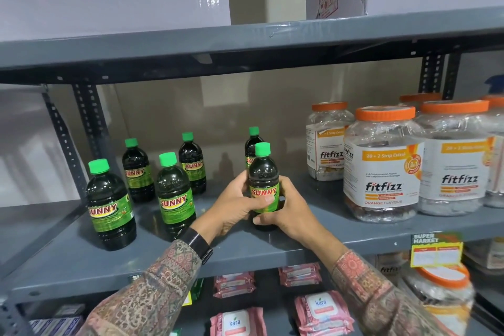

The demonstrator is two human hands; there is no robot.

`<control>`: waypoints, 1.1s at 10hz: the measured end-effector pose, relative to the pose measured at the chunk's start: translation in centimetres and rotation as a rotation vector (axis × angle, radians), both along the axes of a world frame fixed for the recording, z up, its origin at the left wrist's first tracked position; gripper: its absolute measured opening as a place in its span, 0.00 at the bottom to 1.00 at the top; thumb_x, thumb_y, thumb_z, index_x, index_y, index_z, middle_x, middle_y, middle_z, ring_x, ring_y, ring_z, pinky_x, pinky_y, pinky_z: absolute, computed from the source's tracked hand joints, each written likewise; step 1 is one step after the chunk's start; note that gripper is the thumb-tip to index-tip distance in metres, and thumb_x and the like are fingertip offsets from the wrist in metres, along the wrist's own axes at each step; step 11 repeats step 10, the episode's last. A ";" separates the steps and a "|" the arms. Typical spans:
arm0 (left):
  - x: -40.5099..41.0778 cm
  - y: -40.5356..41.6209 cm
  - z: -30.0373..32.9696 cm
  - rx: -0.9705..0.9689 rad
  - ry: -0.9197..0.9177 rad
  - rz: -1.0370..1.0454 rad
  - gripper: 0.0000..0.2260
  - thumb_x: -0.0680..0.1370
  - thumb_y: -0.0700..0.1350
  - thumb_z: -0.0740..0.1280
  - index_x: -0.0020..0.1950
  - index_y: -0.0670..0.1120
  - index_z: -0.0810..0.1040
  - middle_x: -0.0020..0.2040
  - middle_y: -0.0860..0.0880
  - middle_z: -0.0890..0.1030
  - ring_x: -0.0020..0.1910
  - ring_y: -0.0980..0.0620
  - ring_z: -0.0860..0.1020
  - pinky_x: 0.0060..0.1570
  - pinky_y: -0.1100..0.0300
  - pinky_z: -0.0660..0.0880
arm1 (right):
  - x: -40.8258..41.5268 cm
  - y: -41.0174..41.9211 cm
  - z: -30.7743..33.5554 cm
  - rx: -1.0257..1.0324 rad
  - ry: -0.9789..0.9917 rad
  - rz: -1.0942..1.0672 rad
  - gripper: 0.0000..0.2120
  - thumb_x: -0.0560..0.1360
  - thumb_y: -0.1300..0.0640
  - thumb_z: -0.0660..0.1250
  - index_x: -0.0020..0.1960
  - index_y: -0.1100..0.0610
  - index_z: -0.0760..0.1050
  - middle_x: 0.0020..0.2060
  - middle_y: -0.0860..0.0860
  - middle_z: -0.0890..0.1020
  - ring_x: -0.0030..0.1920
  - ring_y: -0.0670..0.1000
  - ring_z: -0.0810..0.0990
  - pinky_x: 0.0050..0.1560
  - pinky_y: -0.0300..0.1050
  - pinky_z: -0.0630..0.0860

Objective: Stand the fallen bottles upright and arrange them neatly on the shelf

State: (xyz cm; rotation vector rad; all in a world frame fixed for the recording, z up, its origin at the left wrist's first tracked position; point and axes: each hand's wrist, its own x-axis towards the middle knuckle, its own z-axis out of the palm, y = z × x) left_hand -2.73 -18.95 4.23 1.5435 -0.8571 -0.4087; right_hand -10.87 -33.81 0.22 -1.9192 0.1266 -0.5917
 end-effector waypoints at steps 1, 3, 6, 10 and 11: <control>0.2 0.5 0.0 0.006 0.006 0.040 0.25 0.74 0.39 0.78 0.67 0.58 0.79 0.61 0.50 0.87 0.64 0.42 0.84 0.61 0.34 0.79 | 0.0 0.6 0.2 0.017 0.008 0.028 0.43 0.62 0.65 0.85 0.71 0.48 0.70 0.56 0.42 0.84 0.58 0.43 0.82 0.47 0.25 0.75; -0.5 0.4 -0.2 -0.056 0.038 0.028 0.23 0.77 0.37 0.76 0.69 0.55 0.78 0.63 0.49 0.87 0.66 0.42 0.83 0.60 0.48 0.82 | -0.5 0.9 0.6 0.078 0.026 0.057 0.43 0.65 0.69 0.82 0.73 0.47 0.69 0.59 0.44 0.84 0.63 0.48 0.81 0.56 0.36 0.78; -2.5 -0.9 -1.7 -0.218 0.330 0.151 0.24 0.86 0.60 0.55 0.74 0.50 0.77 0.67 0.47 0.85 0.66 0.50 0.83 0.67 0.49 0.78 | -1.6 1.5 1.6 0.597 -0.026 0.173 0.19 0.86 0.53 0.58 0.75 0.45 0.76 0.66 0.47 0.85 0.69 0.49 0.80 0.69 0.51 0.74; -3.1 -1.2 -1.4 -0.215 0.357 0.163 0.26 0.86 0.61 0.52 0.76 0.49 0.75 0.71 0.43 0.81 0.71 0.44 0.79 0.76 0.42 0.71 | -0.9 2.8 1.3 0.590 -0.083 0.106 0.21 0.88 0.52 0.55 0.78 0.46 0.72 0.71 0.48 0.81 0.73 0.50 0.76 0.79 0.57 0.67; -3.1 -1.2 -1.4 -0.215 0.357 0.163 0.26 0.86 0.61 0.52 0.76 0.49 0.75 0.71 0.43 0.81 0.71 0.44 0.79 0.76 0.42 0.71 | -0.9 2.8 1.3 0.590 -0.083 0.106 0.21 0.88 0.52 0.55 0.78 0.46 0.72 0.71 0.48 0.81 0.73 0.50 0.76 0.79 0.57 0.67</control>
